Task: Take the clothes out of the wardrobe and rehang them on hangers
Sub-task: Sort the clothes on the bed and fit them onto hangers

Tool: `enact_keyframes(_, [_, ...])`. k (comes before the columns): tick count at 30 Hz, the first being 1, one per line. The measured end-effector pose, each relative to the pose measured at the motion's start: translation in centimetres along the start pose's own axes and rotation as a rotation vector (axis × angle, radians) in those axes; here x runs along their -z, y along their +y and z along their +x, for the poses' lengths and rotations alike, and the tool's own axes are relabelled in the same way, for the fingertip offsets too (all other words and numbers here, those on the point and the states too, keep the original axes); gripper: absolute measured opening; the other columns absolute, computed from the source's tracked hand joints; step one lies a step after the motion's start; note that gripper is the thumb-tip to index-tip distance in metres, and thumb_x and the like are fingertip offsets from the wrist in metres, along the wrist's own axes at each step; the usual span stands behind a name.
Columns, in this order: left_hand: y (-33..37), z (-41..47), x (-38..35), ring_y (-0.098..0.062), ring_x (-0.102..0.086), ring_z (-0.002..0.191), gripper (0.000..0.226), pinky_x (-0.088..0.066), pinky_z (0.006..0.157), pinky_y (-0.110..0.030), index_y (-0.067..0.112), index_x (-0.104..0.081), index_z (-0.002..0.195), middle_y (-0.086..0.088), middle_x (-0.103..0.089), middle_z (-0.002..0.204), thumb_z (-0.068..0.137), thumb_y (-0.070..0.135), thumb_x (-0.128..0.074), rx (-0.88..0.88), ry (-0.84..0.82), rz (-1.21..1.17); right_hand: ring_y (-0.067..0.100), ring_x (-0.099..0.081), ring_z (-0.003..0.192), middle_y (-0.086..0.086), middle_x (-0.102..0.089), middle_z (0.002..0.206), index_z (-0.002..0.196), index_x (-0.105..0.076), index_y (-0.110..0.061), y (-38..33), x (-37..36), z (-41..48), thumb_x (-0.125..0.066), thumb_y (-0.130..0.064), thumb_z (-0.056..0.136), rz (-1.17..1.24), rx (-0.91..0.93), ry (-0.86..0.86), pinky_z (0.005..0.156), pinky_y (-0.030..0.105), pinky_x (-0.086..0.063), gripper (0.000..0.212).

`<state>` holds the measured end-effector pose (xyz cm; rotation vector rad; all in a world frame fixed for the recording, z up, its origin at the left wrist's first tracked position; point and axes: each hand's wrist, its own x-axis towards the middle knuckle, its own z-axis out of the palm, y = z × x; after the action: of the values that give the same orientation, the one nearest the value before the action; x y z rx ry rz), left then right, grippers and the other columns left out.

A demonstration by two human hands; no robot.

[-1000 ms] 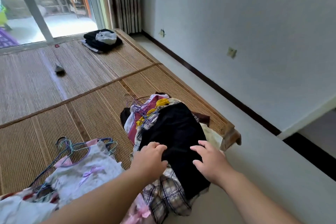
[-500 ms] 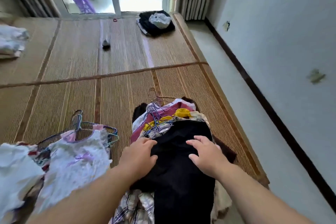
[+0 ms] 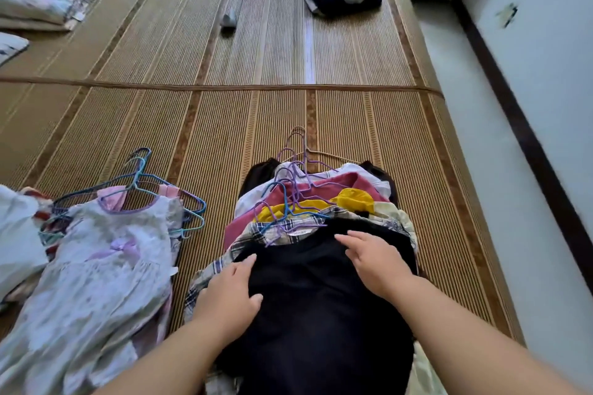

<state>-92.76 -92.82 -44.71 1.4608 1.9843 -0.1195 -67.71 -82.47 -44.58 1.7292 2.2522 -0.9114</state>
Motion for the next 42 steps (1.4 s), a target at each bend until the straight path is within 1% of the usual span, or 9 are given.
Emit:
enact_keyframes(4, [-3.1, 4.2, -1.8, -0.021, -0.022, 0.142, 0.080, -0.024, 0.115, -0.037, 0.025, -0.008, 0.152, 0.001, -0.018, 0.156, 0.089, 0.043, -0.054, 0.042, 0.040, 0.016, 0.018, -0.024, 0.139, -0.011, -0.028, 0.152, 0.143, -0.030, -0.040, 1.1, -2.3, 5.6, -0.034, -0.038, 0.100, -0.159, -0.115, 0.055, 0.110, 0.050, -0.025, 0.044])
enact_keyframes(9, [-3.8, 6.4, -2.9, -0.023, -0.020, 0.144, 0.077, -0.020, 0.116, -0.038, 0.026, -0.006, 0.152, -0.003, -0.014, 0.159, 0.091, 0.047, -0.049, 0.058, -0.045, 0.071, 0.024, -0.043, 0.125, -0.002, -0.049, 0.134, 0.137, -0.036, -0.033, 1.0, -2.4, 8.3, -0.039, -0.048, 0.096, -0.377, -0.152, 0.039, 0.102, 0.054, -0.028, 0.044])
enact_keyframes(15, [-3.3, 6.0, -2.6, -0.023, -0.042, 0.132, 0.064, -0.034, 0.108, -0.034, 0.021, -0.018, 0.150, -0.007, -0.042, 0.147, 0.096, 0.041, -0.045, 0.039, -0.080, -0.194, 0.029, -0.044, 0.122, 0.006, -0.045, 0.134, 0.128, -0.050, -0.025, 1.6, -1.6, 6.9, -0.050, -0.041, 0.092, -0.358, -0.017, -0.115, 0.101, 0.038, -0.039, 0.039])
enact_keyframes(19, [-2.7, 4.6, -1.7, -0.021, -0.046, 0.129, 0.051, -0.037, 0.105, -0.030, 0.020, -0.040, 0.141, -0.004, -0.049, 0.142, 0.095, 0.041, -0.046, 0.006, -0.161, -0.144, 0.028, -0.040, 0.122, 0.004, -0.045, 0.129, 0.120, -0.047, -0.024, 1.2, -1.6, 4.8, -0.046, -0.028, 0.092, -0.428, -0.044, -0.177, 0.097, 0.044, -0.039, 0.029])
enact_keyframes(25, [-2.1, 3.0, 0.3, -0.021, -0.049, 0.122, 0.042, -0.039, 0.103, -0.033, 0.031, -0.047, 0.134, 0.001, -0.052, 0.133, 0.093, 0.037, -0.045, -0.020, 0.015, -0.191, 0.022, -0.059, 0.092, 0.000, -0.062, 0.096, 0.087, -0.045, -0.028, -0.2, 0.8, 2.6, -0.051, -0.014, 0.086, -0.024, 0.026, -0.029, 0.079, 0.033, -0.045, 0.015])
enact_keyframes(31, [-0.8, -3.5, 6.3, -0.023, -0.059, 0.088, 0.012, -0.048, 0.080, -0.039, 0.024, -0.055, 0.090, -0.002, -0.064, 0.091, 0.095, 0.031, -0.047, -0.053, 0.115, -0.301, 0.022, -0.059, 0.088, -0.001, -0.061, 0.092, 0.094, -0.051, -0.033, -2.9, 8.1, -3.2, -0.060, -0.028, 0.086, 0.018, 0.113, 0.025, 0.081, 0.037, -0.048, 0.012])
enact_keyframes(35, [0.0, -10.7, 11.2, -0.019, -0.058, 0.088, 0.014, -0.045, 0.080, -0.037, 0.015, -0.057, 0.090, -0.001, -0.064, 0.087, 0.096, 0.024, -0.048, -0.100, 0.260, -0.376, 0.019, -0.059, 0.085, -0.010, -0.057, 0.083, 0.099, -0.053, -0.033, -7.1, 14.1, -8.2, -0.059, -0.031, 0.089, -0.132, 0.254, 0.103, 0.083, 0.032, -0.043, 0.011])
enact_keyframes(38, [-0.5, -17.4, 14.3, -0.012, -0.056, 0.081, 0.018, -0.040, 0.067, -0.021, 0.026, -0.057, 0.083, 0.010, -0.060, 0.080, 0.097, 0.022, -0.048, -0.074, 0.397, -0.408, 0.014, -0.064, 0.076, -0.011, -0.062, 0.083, 0.105, -0.057, -0.037, -11.4, 17.4, -12.8, -0.060, -0.026, 0.089, -0.130, 0.386, 0.080, 0.073, 0.029, -0.050, 0.020])
enact_keyframes(42, [-2.1, -24.8, 17.0, -0.002, -0.049, 0.068, 0.031, -0.032, 0.059, -0.011, 0.035, -0.047, 0.072, 0.018, -0.050, 0.067, 0.096, 0.016, -0.051, -0.033, 0.557, -0.393, 0.008, -0.057, 0.080, -0.014, -0.062, 0.086, 0.105, -0.067, -0.030, -16.9, 18.6, -17.0, -0.062, -0.019, 0.089, -0.069, 0.576, 0.083, 0.067, 0.015, -0.041, 0.020])
